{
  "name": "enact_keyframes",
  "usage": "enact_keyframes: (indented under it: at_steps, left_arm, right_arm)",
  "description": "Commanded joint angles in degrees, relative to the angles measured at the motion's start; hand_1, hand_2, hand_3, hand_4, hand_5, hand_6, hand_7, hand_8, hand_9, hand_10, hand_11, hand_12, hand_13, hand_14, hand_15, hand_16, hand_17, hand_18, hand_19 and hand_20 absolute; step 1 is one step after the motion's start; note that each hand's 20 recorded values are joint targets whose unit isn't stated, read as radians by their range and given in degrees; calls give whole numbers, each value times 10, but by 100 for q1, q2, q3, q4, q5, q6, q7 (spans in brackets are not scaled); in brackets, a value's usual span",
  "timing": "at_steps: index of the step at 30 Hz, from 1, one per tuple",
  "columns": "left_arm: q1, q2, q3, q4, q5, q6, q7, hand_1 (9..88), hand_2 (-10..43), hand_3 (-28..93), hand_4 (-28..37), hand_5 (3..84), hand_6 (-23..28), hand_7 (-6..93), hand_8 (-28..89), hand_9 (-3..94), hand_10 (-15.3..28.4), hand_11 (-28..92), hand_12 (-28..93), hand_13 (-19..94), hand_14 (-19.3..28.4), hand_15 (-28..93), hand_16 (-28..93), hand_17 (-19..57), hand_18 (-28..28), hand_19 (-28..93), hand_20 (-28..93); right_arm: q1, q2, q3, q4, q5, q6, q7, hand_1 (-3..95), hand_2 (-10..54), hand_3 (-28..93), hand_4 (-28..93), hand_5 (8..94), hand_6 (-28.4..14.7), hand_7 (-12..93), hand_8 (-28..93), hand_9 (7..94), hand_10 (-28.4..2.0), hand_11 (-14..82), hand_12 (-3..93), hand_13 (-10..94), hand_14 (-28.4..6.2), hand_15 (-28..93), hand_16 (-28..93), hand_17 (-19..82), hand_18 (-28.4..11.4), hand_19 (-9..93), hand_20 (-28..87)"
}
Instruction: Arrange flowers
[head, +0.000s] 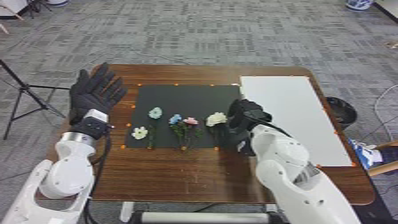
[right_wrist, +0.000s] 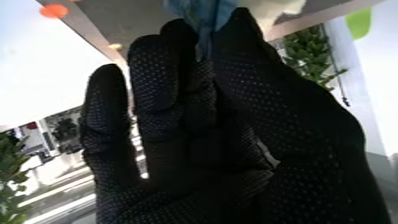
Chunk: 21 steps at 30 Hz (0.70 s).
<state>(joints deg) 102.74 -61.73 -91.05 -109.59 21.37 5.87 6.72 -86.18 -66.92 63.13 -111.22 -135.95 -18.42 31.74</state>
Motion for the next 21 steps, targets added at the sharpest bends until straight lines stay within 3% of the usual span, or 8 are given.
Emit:
enact_keyframes:
  at_steps: [1, 11, 21]
  left_arm:
    - [20, -8, -19, -7, 24, -7, -6, 245, 165, 645, -283, 311, 75, 87, -85, 216, 131, 124, 67, 162, 149, 126, -18, -102, 135, 327, 51]
    - [-26, 16, 5, 24, 43, -45, -48, 242, 164, 652, -283, 322, 78, 85, -84, 217, 132, 125, 67, 162, 149, 125, -17, -102, 136, 327, 51]
    - [-42, 23, 13, 34, 34, -47, -50, 244, 163, 650, -283, 330, 82, 86, -84, 218, 133, 125, 67, 162, 149, 125, -17, -102, 136, 328, 51]
  right_arm:
    - [18, 54, 39, -145, 31, -253, 15, 569, -95, 702, -282, 570, -40, 175, -123, 681, -98, 264, 478, 600, -76, 564, 443, 309, -218, 779, 373]
    - [-43, 49, 79, -184, 110, -640, 101, 554, -95, 687, -280, 525, -58, 121, -103, 676, -103, 252, 468, 592, -96, 576, 424, 301, -222, 774, 366]
    - [-98, 35, 44, -159, 25, -463, 152, 474, -95, 737, -277, 515, -65, 104, -93, 631, -132, 343, 344, 586, -122, 615, 326, 295, -224, 774, 353]
